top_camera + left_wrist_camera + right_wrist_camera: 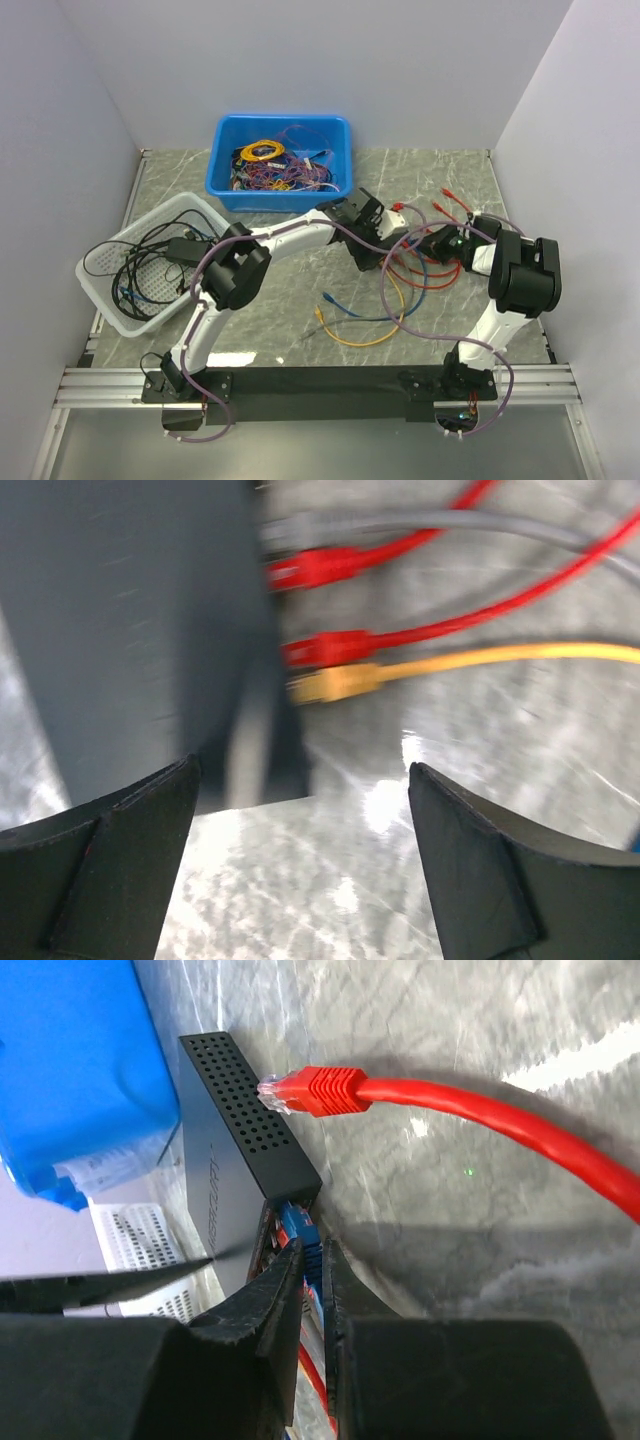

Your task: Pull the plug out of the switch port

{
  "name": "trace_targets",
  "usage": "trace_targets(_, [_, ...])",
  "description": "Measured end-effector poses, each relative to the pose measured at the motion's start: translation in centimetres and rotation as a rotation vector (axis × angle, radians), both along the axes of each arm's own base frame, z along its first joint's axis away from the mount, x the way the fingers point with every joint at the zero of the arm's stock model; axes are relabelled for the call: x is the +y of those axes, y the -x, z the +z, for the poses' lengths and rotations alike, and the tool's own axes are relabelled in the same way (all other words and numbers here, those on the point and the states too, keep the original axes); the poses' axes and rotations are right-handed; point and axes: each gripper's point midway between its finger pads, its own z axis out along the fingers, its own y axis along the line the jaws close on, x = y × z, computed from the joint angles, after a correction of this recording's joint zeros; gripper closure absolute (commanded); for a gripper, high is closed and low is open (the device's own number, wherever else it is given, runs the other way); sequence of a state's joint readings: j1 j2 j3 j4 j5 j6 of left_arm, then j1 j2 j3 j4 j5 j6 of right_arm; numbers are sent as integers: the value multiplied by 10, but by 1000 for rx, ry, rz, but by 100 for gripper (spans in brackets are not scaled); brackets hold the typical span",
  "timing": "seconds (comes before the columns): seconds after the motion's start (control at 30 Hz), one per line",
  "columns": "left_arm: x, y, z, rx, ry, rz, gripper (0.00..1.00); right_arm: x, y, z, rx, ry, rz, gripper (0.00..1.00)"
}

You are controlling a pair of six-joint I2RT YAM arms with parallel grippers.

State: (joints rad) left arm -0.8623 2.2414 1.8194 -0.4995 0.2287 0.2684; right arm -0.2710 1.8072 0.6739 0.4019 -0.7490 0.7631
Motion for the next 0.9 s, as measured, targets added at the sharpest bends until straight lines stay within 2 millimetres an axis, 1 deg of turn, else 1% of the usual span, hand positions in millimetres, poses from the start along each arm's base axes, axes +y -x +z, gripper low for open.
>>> trace_targets(0.17, [-17,29,4,10,9,-155,16,0,4,5,3,6,-1,100])
trace_targets(0.3, [-31,55,10,74,59,-231,17,0,8,10,-4,20,-9,100])
trace_targets(0.37, [-35,64,12,110,80,-254,19,-1,9,10,-3,26,-16,100])
trace_targets(0.47, [-34,76,12,166,94,-276,18,-2,11,7,9,27,-26,100])
trace_targets(0.53, [-30,85,10,200,92,-284,16,-2,12,5,16,24,-34,100])
trace_targets(0.63, [-15,99,8,245,69,-290,14,-2,10,5,14,20,-44,100])
trace_targets(0.7, [-4,108,12,263,57,-292,17,-3,10,4,10,16,-53,100])
trace_targets(0.8, [6,114,26,245,58,-297,20,-2,12,3,13,12,-62,100])
trace_targets(0.87, [16,117,28,218,50,-300,23,-2,13,1,18,10,-65,100])
trace_targets(0.9, [23,119,26,210,35,-299,23,-2,14,1,20,11,-66,100])
